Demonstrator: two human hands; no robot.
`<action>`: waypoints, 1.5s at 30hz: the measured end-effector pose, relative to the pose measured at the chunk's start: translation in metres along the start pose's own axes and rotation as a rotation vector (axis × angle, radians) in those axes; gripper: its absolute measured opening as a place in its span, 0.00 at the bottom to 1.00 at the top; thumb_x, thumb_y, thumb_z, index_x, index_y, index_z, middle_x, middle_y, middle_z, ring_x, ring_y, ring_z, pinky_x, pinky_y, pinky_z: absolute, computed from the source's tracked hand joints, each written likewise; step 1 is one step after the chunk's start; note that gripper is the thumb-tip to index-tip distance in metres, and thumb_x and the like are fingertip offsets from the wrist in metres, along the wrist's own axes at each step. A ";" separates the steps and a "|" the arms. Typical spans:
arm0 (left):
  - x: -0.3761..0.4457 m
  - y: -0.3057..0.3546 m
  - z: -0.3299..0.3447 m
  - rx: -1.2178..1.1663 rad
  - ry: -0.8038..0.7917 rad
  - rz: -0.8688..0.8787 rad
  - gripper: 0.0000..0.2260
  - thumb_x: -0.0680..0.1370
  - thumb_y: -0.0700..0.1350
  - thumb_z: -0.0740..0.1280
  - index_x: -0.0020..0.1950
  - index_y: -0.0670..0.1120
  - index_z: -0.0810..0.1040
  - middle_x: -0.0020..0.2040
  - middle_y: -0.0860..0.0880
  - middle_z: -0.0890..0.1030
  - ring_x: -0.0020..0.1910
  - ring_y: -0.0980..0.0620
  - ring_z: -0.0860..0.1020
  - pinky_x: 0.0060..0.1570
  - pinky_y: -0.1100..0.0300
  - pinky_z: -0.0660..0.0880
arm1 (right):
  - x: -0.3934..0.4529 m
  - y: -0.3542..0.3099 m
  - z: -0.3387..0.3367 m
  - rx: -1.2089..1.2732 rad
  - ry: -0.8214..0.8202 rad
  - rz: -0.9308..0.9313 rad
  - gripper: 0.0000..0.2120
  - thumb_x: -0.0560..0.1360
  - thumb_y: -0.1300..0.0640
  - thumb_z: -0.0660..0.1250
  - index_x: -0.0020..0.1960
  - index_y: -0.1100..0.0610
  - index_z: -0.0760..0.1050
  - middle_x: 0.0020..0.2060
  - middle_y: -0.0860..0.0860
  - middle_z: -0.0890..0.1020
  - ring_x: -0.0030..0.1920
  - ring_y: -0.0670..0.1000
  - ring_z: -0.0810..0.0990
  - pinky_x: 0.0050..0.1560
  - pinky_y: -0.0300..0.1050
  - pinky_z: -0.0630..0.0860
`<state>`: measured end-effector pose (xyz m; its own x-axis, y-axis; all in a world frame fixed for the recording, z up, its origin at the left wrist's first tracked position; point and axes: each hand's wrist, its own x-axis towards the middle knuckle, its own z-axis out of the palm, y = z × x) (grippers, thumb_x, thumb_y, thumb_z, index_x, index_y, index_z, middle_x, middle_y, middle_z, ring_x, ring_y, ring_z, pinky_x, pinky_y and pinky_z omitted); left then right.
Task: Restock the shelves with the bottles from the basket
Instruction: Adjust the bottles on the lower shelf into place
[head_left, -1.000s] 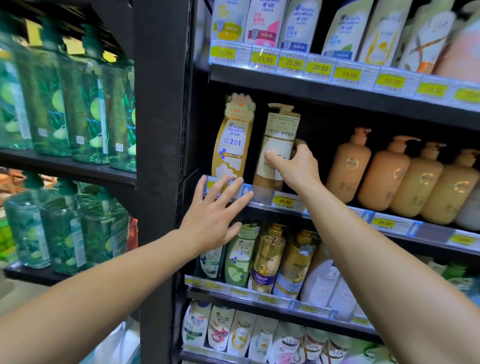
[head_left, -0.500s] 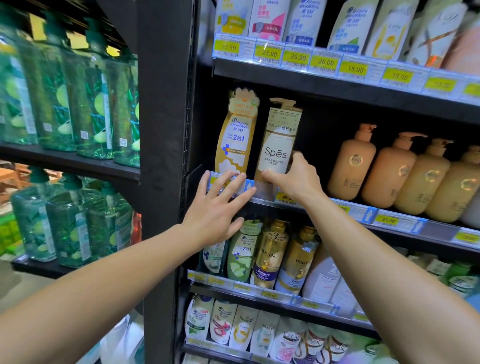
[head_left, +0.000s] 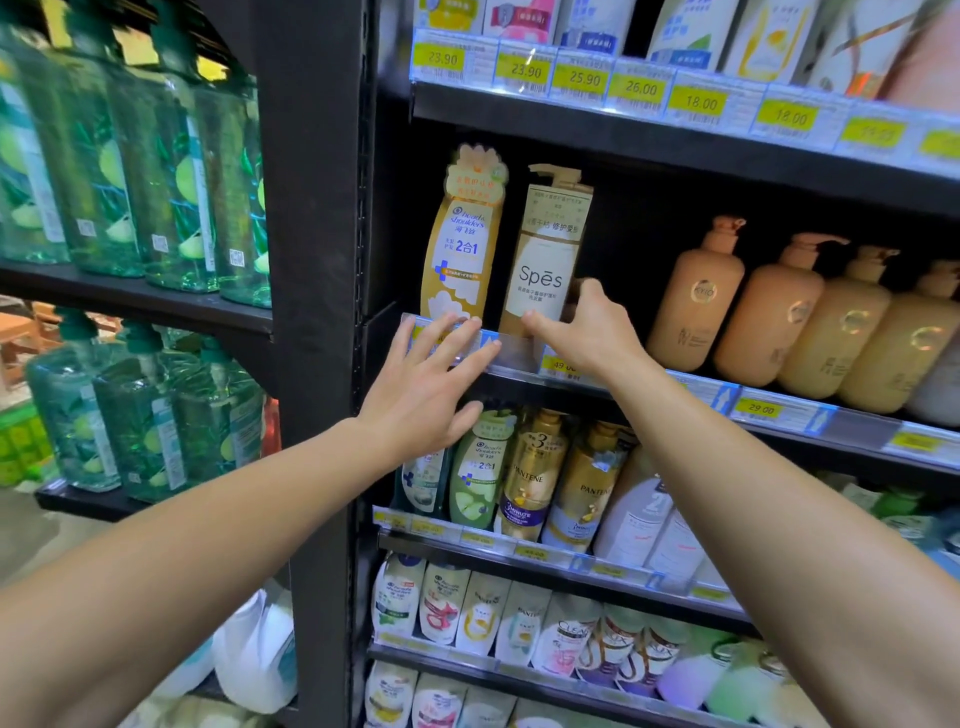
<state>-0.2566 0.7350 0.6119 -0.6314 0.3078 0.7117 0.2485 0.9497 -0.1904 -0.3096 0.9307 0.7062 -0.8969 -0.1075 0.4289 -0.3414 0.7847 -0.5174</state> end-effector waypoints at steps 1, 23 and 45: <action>-0.001 0.003 -0.002 -0.024 0.005 -0.006 0.29 0.75 0.54 0.68 0.75 0.48 0.69 0.76 0.42 0.67 0.76 0.40 0.62 0.70 0.33 0.59 | -0.005 0.004 -0.003 -0.043 0.016 -0.022 0.34 0.71 0.36 0.70 0.68 0.55 0.66 0.63 0.53 0.79 0.61 0.56 0.78 0.53 0.50 0.75; -0.002 0.393 -0.001 -0.458 -0.202 0.316 0.31 0.76 0.55 0.70 0.76 0.46 0.67 0.76 0.42 0.67 0.74 0.39 0.65 0.72 0.39 0.59 | -0.329 0.311 -0.181 -0.673 -0.059 0.084 0.42 0.73 0.36 0.67 0.79 0.53 0.56 0.78 0.51 0.59 0.79 0.56 0.52 0.77 0.54 0.50; -0.068 0.927 0.085 -0.634 -0.678 0.769 0.34 0.78 0.61 0.62 0.80 0.51 0.57 0.80 0.47 0.59 0.78 0.45 0.56 0.75 0.47 0.53 | -0.653 0.694 -0.392 -0.697 -0.233 0.740 0.38 0.68 0.40 0.73 0.71 0.58 0.71 0.69 0.57 0.75 0.69 0.61 0.70 0.72 0.55 0.63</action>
<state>-0.0460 1.5995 0.3299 -0.3703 0.9287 0.0219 0.9256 0.3669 0.0931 0.1491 1.7848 0.3571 -0.8732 0.4873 -0.0134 0.4874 0.8729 -0.0191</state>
